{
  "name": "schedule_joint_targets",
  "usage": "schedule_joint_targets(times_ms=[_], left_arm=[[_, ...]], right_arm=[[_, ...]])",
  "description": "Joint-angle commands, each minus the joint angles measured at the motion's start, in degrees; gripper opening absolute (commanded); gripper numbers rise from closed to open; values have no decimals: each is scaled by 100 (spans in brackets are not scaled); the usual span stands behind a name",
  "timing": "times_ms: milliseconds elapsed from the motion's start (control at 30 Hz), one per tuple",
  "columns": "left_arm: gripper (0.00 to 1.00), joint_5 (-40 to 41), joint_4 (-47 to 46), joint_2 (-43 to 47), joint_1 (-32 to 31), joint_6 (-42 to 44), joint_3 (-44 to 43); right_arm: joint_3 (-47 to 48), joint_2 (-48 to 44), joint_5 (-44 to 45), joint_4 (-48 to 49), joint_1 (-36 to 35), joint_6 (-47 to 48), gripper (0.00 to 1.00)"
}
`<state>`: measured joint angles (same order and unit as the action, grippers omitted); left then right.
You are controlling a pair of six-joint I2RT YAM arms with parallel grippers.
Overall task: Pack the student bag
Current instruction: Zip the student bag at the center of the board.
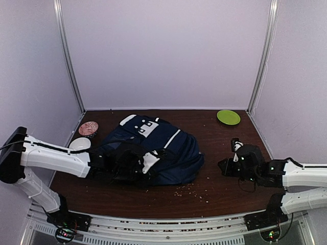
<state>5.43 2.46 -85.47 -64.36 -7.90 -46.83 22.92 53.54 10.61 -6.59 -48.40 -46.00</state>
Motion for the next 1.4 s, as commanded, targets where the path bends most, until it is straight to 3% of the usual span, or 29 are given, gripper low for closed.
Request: schedule_joint_targets(times_ms=[0, 100, 267, 567, 667, 900, 967, 1100, 1200, 1367], left_arm=[[0, 559, 415, 740, 0, -1065, 616], [0, 865, 757, 1222, -75, -1810, 1004], [0, 1270, 1080, 2199, -86, -2731, 1608], [0, 1917, 1822, 2700, -86, -3187, 1665], [0, 2026, 1944, 2664, -83, -3340, 1681], [0, 2114, 1965, 2614, -83, -3397, 1728], [0, 2128, 1921, 2564, -85, -3375, 1730], [0, 2204, 1781, 2411, -80, -3262, 1704], [0, 2201, 1351, 2178, 22, -2865, 1627], [0, 1625, 515, 1130, 739, -1929, 928]], right_arm=[[198, 279, -813, 915, -29, 62, 31], [509, 486, -927, 1045, 9, 97, 52], [1446, 1453, -1509, 1329, 232, 471, 67], [2871, 3621, -2769, 2015, 750, -38, 70], [3501, 4289, -3071, 1717, 753, -103, 70], [4127, 5278, -4050, 1886, 724, -582, 68], [4243, 5447, -4195, 1747, 702, -578, 57], [3825, 5071, -3829, 2023, 762, -657, 1], [3341, 4434, -3272, 2118, 805, -569, 0], [2422, 3081, -2140, 1610, 786, -265, 0]])
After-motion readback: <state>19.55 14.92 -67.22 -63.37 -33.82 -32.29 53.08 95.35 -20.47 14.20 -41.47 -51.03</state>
